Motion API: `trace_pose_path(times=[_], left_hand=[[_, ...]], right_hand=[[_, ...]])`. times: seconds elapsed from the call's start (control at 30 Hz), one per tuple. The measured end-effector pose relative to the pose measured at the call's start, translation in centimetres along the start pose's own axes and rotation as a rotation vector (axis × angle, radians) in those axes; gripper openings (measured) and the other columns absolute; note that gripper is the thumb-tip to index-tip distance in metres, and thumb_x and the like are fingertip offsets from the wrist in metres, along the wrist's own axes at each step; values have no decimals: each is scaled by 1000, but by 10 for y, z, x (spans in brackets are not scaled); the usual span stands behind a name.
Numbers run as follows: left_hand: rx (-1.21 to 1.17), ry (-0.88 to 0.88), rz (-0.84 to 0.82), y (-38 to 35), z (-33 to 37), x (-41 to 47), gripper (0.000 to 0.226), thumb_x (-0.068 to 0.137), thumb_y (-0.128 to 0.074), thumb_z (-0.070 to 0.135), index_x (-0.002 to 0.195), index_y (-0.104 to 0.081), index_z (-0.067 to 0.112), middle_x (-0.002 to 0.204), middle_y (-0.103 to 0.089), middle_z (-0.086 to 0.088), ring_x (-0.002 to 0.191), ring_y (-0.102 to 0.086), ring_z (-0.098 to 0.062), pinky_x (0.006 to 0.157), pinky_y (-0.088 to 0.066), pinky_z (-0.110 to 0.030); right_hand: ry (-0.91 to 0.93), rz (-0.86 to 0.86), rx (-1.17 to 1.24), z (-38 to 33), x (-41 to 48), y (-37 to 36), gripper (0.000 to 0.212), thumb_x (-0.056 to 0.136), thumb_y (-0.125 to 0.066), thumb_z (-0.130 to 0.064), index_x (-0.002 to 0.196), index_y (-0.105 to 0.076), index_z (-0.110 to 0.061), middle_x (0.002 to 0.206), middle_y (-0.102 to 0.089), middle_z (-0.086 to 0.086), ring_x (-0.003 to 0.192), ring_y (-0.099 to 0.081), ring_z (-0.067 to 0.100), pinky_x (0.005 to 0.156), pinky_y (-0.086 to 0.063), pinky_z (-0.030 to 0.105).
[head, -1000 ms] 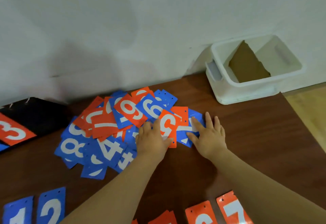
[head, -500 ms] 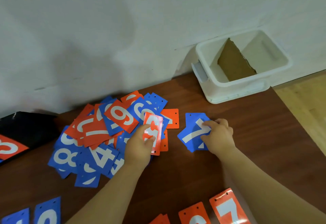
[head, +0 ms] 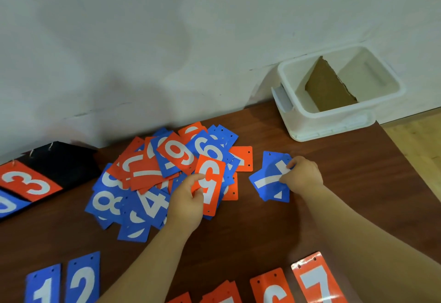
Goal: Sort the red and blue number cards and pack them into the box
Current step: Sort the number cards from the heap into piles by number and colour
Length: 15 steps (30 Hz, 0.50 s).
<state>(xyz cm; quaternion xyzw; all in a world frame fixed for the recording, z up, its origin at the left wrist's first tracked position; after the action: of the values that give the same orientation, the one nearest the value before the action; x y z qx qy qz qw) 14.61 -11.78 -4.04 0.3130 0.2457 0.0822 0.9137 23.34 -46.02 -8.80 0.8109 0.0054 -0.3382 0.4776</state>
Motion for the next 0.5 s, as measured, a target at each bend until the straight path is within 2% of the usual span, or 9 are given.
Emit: trace_pose_path(times=[0.07,0.1,0.17,0.27,0.33,0.43,0.5], left_hand=[[-7,2,-3,1,-3,-6,36,105,-53,19,136,-54,38,151,-46,6,122,-53,-12,72,-53,-15],[-8,1,1,2,-4,-10,36,105,-54,18,135,-54,38,150,-47,6,115,-54,-8,69,-53,-14],[-19,0,5,4,-5,-16,35,104,-55,18,133,-54,39,148,-49,6,114,-55,-10,67,-56,-16],[-41,4,8,9,-4,-23,34,104,-57,19,131,-53,40,147,-49,5,126,-55,-19,78,-62,-28],[-59,27,-3,13,-2,-28,35,104,-56,18,131,-53,41,150,-47,5,132,-52,-21,82,-61,-29],[-109,62,-58,18,-2,-36,39,105,-54,14,128,-53,44,151,-45,6,130,-53,-21,74,-59,-23],[-157,68,-108,22,-2,-44,42,104,-53,10,129,-53,44,149,-44,7,124,-52,-14,69,-56,-18]], right_hand=[[8,36,74,1,-2,0,36,81,-80,-18,106,-56,-28,129,-48,10,75,-56,18,66,-51,32],[16,53,125,3,-3,0,34,81,-79,-16,103,-56,-28,128,-49,9,74,-58,18,61,-50,31],[47,81,234,8,-6,1,33,81,-81,-17,102,-58,-27,126,-53,8,81,-62,20,58,-48,28],[90,150,408,16,-20,12,26,85,-79,-17,103,-62,-25,117,-60,1,87,-62,17,59,-46,25],[95,199,556,20,-34,23,20,90,-74,-17,107,-65,-24,112,-65,-2,87,-62,12,61,-47,25],[123,232,678,18,-57,40,18,95,-68,-18,112,-69,-26,112,-68,-4,87,-64,6,61,-50,22],[180,195,712,8,-76,46,20,97,-66,-17,113,-71,-28,113,-70,-5,93,-67,7,64,-52,21]])
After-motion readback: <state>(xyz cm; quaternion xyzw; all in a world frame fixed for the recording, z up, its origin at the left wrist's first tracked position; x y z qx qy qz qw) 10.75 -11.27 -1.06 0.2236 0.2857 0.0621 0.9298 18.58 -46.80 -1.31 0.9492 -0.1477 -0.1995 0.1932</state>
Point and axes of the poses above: each hand's wrist, its own x-axis towards the middle knuckle, its own y-axis out of the back of the hand, z = x × y, the point moved 9 cm from there along x, towards the middle knuckle
